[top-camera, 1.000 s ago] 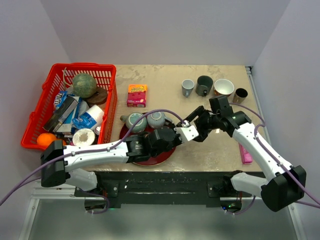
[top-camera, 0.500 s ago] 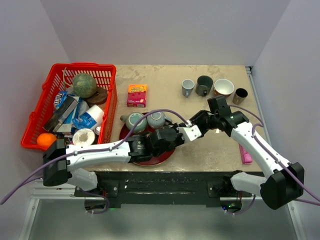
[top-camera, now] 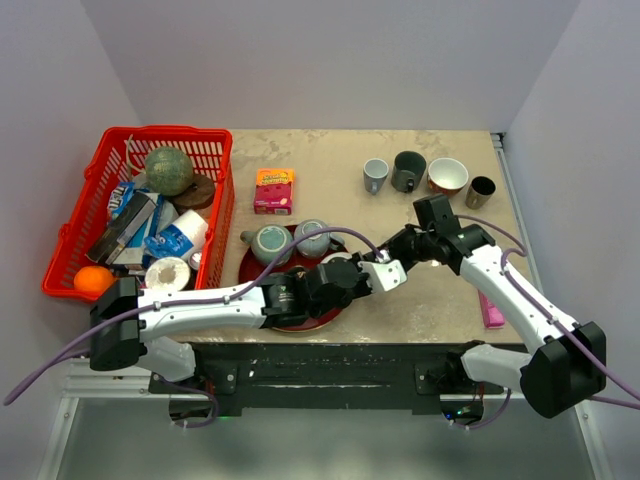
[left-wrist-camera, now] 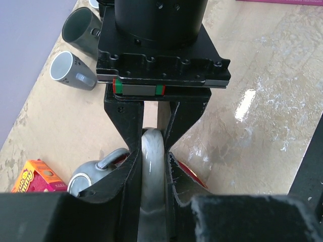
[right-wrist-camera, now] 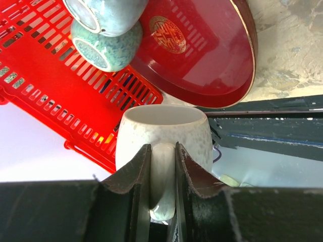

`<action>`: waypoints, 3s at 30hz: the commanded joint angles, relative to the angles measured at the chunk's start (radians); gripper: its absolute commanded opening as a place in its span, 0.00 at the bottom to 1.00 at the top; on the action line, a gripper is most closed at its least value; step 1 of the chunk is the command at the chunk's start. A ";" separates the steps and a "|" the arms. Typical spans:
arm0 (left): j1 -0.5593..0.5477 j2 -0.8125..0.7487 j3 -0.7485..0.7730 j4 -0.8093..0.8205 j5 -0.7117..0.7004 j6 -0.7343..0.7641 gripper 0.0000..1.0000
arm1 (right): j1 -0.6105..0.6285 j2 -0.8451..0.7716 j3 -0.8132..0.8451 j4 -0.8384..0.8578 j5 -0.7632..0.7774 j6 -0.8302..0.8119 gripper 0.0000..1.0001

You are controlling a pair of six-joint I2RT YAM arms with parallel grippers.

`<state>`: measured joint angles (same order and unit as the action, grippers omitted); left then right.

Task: Turn the mug right side up

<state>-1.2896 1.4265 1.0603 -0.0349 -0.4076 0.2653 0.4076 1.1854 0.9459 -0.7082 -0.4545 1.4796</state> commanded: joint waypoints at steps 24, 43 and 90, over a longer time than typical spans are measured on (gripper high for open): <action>0.057 -0.187 0.085 -0.198 0.081 -0.354 0.89 | 0.007 -0.162 0.085 0.282 0.526 -0.392 0.00; 0.245 -0.250 0.095 -0.316 0.200 -0.609 0.90 | 0.017 -0.061 -0.189 1.179 0.737 -1.189 0.00; 0.377 -0.350 -0.157 -0.255 0.331 -0.844 0.90 | 0.218 0.557 -0.601 2.437 1.002 -1.500 0.11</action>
<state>-0.9173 1.1065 0.9176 -0.3515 -0.0814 -0.5499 0.6270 1.7729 0.3981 1.4326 0.4850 -0.0143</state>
